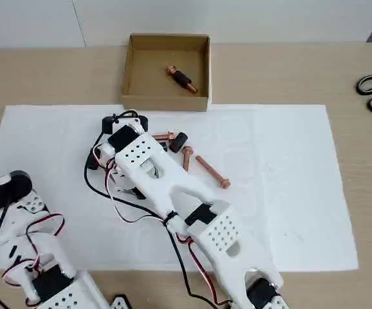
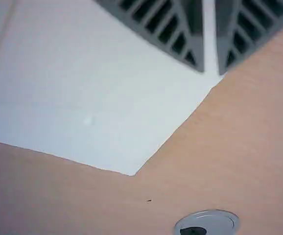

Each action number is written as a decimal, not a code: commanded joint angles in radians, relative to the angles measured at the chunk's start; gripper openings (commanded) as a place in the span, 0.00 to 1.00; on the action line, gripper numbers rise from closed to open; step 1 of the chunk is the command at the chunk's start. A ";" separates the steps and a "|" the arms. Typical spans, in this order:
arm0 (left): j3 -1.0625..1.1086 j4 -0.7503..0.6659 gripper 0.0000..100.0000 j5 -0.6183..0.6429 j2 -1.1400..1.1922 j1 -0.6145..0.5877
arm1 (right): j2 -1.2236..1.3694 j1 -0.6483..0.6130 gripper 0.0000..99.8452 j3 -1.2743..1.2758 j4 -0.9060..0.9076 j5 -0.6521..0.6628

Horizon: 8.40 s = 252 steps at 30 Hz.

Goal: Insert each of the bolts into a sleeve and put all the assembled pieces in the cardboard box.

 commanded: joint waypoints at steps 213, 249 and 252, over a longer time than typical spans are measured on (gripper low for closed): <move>-0.490 -0.376 0.01 0.118 0.506 1.270 | -2.321 0.288 0.00 2.400 -1.876 0.881; -0.527 -0.339 0.01 0.117 0.505 1.270 | -2.319 0.306 0.00 2.407 -1.873 0.804; -0.544 -0.245 0.01 0.117 0.505 1.270 | -2.319 0.326 0.00 2.407 -1.873 0.804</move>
